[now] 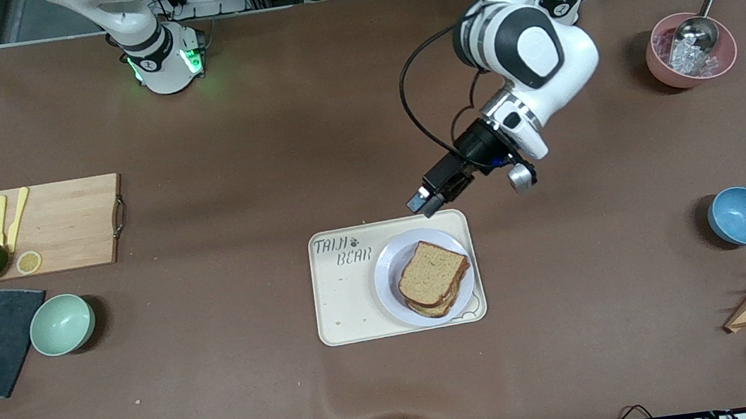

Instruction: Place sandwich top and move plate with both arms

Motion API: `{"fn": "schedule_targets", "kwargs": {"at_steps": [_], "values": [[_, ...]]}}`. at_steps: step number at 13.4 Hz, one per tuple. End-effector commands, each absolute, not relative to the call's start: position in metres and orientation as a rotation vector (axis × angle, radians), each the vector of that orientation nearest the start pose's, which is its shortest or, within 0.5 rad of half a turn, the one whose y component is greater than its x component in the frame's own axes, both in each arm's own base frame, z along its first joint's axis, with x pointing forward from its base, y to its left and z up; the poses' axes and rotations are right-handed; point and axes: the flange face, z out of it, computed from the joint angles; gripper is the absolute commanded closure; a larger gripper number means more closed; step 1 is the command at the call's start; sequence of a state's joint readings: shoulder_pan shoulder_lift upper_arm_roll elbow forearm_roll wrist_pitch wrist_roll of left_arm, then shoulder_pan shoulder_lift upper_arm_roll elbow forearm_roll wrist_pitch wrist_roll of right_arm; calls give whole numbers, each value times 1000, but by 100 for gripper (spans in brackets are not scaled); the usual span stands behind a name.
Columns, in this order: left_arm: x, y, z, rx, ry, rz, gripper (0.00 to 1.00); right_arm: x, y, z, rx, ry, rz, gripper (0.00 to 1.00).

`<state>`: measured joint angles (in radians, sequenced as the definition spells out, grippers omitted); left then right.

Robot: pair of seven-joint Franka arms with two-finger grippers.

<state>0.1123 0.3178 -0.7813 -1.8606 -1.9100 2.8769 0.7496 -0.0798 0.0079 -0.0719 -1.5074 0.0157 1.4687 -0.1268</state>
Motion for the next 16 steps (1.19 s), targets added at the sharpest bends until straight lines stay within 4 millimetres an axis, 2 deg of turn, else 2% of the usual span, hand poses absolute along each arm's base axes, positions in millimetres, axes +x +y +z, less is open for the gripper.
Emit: {"fn": "schedule_targets", "kwargs": {"at_steps": [1, 2, 5, 6, 8, 10, 14, 16], "values": [[560, -310, 420, 1918, 360, 433, 0, 540, -80, 644, -3141, 20, 71, 0], [566, -305, 425, 1950, 335, 438, 0, 540, -80, 644, -3141, 20, 71, 0], [571, -307, 444, 2039, 267, 413, 0, 540, -80, 644, -3141, 23, 71, 0], [574, -301, 451, 2074, 241, 415, 0, 540, -80, 644, -3141, 20, 71, 0], [574, -295, 467, 2141, 168, 384, 0, 540, -80, 644, -3141, 20, 71, 0], [566, -293, 480, 2246, 100, 359, 0, 540, -80, 644, -3141, 20, 71, 0], [564, -257, 504, 2560, -48, 271, 0, 540, -80, 644, -3141, 20, 71, 0], [557, -245, 515, 2673, -105, 224, 0, 540, -81, 644, -3141, 23, 71, 0]]}}
